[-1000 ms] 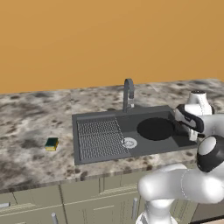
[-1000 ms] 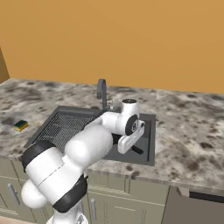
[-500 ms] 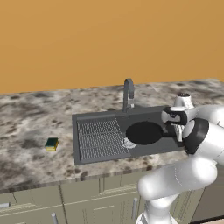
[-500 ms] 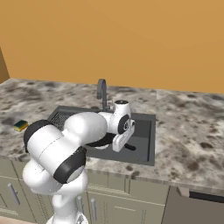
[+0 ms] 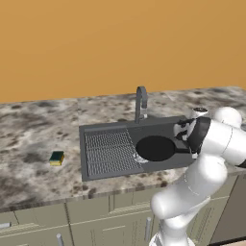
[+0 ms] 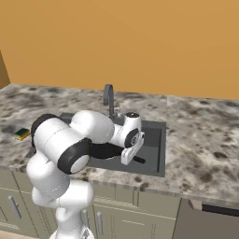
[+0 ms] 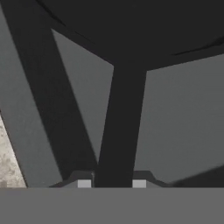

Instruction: Pick the pan and sponge and place them into the sink. Then turn on the water.

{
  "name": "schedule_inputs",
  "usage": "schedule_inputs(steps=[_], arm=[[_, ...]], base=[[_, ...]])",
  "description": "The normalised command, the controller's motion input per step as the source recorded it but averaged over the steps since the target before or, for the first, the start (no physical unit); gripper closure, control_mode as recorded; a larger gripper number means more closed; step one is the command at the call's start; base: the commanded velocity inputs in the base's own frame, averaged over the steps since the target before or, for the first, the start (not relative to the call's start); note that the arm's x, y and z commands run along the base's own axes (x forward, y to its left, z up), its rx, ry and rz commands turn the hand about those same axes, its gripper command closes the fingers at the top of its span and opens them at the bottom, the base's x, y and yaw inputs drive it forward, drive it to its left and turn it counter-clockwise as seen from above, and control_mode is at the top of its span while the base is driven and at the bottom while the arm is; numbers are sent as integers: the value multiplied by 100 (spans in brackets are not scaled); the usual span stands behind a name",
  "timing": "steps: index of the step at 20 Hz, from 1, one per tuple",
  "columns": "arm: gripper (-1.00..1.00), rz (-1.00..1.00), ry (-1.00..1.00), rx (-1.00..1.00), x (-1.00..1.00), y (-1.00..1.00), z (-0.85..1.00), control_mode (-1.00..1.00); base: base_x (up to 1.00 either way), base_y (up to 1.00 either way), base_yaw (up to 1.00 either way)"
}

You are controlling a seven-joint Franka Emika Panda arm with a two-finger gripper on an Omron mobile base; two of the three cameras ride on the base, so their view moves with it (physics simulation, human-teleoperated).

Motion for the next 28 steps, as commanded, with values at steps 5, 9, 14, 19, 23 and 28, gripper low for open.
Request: schedule_inputs(steps=[5, 9, 14, 19, 23, 28], arm=[[100, -4, 0, 11, 49, -4, -13, -100], [100, -2, 0, 7, 49, 0, -29, -100], [100, -1, 0, 5, 40, -4, -46, -100], [100, -2, 0, 2, 29, -12, -48, -100], [100, -5, 0, 1, 29, -18, -37, -100], [100, -6, 0, 0, 41, -8, -43, -100]], base=[[0, 0, 0], [0, 0, 0], [0, 0, 0], [0, 0, 0], [0, 0, 0], [0, 0, 0]])
